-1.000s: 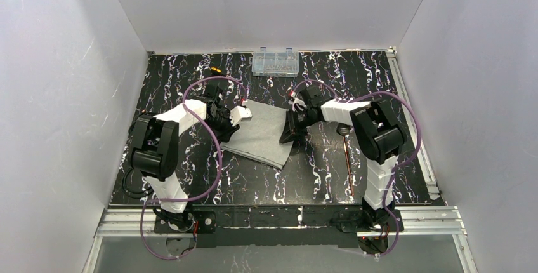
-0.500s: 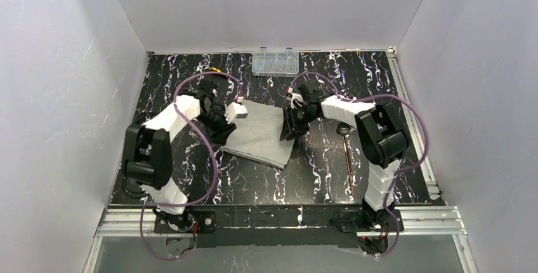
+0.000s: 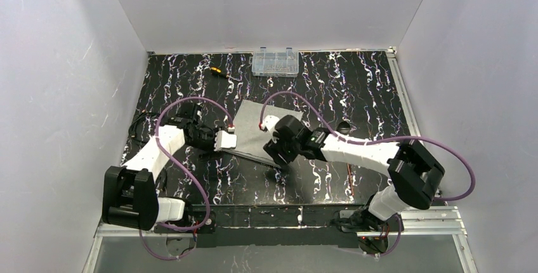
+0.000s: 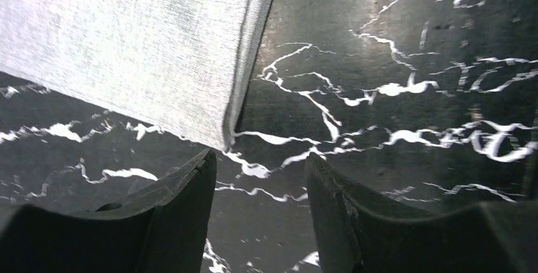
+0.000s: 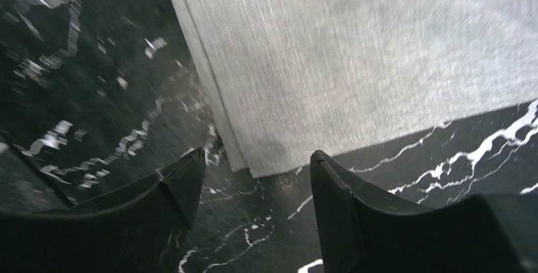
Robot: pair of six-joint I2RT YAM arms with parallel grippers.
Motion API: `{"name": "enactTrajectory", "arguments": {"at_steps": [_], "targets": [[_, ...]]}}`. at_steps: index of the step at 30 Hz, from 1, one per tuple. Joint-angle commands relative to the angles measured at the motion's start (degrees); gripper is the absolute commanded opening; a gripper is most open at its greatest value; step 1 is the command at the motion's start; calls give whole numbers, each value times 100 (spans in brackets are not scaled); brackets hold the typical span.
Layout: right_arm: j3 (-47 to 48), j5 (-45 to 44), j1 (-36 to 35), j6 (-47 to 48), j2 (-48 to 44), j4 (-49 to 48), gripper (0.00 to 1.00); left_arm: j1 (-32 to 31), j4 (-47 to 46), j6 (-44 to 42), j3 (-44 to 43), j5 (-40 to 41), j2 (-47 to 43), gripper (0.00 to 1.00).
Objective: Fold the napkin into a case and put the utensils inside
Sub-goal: Pick up the upper triangle-folded napkin from the center of the board.
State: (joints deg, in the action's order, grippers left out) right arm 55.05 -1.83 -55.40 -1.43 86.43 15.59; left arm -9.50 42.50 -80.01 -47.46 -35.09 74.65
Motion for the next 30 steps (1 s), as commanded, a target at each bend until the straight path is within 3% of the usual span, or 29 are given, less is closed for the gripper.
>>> {"name": "enactTrajectory", "arguments": {"at_steps": [1, 8, 15, 17, 19, 30], "targets": [[-406, -788, -183, 508, -212, -474, 71, 9, -1247, -872, 277, -394, -142, 51], [-675, -1378, -703, 938, -245, -834, 81, 7, -1492, -2171, 803, -569, -310, 52], [-789, -2044, -1086, 1057, -465, -1000, 82, 0, -1308, -3322, 1069, -419, -276, 52], [-789, -2200, -1104, 980, -544, -991, 83, 0, -1306, -3539, 1110, -354, -241, 52], [-813, -2419, -1100, 808, -656, -1032, 98, 0, -1300, -3709, 1145, -258, -188, 52], [-1111, -2101, -992, 183, -1016, -1587, 99, -8, -1548, -4139, 1136, 138, 330, 48]]}}
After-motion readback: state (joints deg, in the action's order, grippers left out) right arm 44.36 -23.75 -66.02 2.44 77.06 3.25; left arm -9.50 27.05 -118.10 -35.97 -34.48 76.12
